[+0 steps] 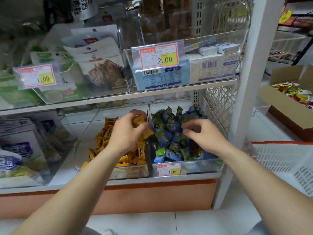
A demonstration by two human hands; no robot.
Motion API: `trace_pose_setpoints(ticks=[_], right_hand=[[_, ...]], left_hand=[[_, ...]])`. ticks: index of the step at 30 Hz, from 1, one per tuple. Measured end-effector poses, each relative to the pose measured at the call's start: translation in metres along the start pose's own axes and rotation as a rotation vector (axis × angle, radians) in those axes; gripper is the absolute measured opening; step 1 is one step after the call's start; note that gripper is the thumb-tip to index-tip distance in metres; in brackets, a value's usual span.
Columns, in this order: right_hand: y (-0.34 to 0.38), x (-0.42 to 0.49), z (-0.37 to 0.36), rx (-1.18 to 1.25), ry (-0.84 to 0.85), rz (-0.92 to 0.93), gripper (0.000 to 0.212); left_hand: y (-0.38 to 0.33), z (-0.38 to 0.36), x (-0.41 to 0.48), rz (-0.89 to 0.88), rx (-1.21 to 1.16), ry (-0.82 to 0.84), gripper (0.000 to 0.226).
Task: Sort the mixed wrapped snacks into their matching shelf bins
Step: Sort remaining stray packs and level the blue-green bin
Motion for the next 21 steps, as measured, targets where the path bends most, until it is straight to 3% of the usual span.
trace_pose_setpoints(ticks=[4, 7, 10, 14, 17, 19, 21], right_hand=[[-0.010, -0.020, -0.029, -0.107, 0.351, 0.008, 0.006], [-0.011, -0.034, -0.055, -0.349, 0.549, 0.103, 0.026], [-0.020, -0.039, -0.064, -0.605, 0.615, 0.171, 0.055], [-0.046, -0.045, -0.060, -0.929, 0.739, 0.179, 0.070], [-0.048, -0.044, -0.059, -0.909, 0.777, 0.118, 0.079], [-0.046, -0.043, -0.061, -0.882, 0.830, 0.105, 0.084], [-0.043, -0.042, -0.065, -0.829, 0.880, 0.063, 0.074]], left_hand=[[0.023, 0.012, -0.007, -0.044, 0.382, -0.007, 0.056], [0.004, -0.004, -0.039, -0.196, 0.328, 0.068, 0.040], [-0.013, -0.024, -0.068, -0.406, 0.345, 0.202, 0.029], [-0.022, -0.037, -0.077, -0.658, 0.403, 0.219, 0.025], [-0.014, -0.053, -0.085, -0.658, 0.480, 0.331, 0.040], [-0.010, -0.064, -0.092, -0.674, 0.525, 0.357, 0.034], [-0.010, -0.068, -0.094, -0.656, 0.498, 0.362, 0.028]])
Point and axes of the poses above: each hand's wrist, its own x-axis towards the middle knuckle, its own z-axis out of the back of the hand, y = z × x, the point moved 7 cm from there along x, towards the middle knuckle, and after that the axes turned 12 degrees about -y, right-handed, at the moved point
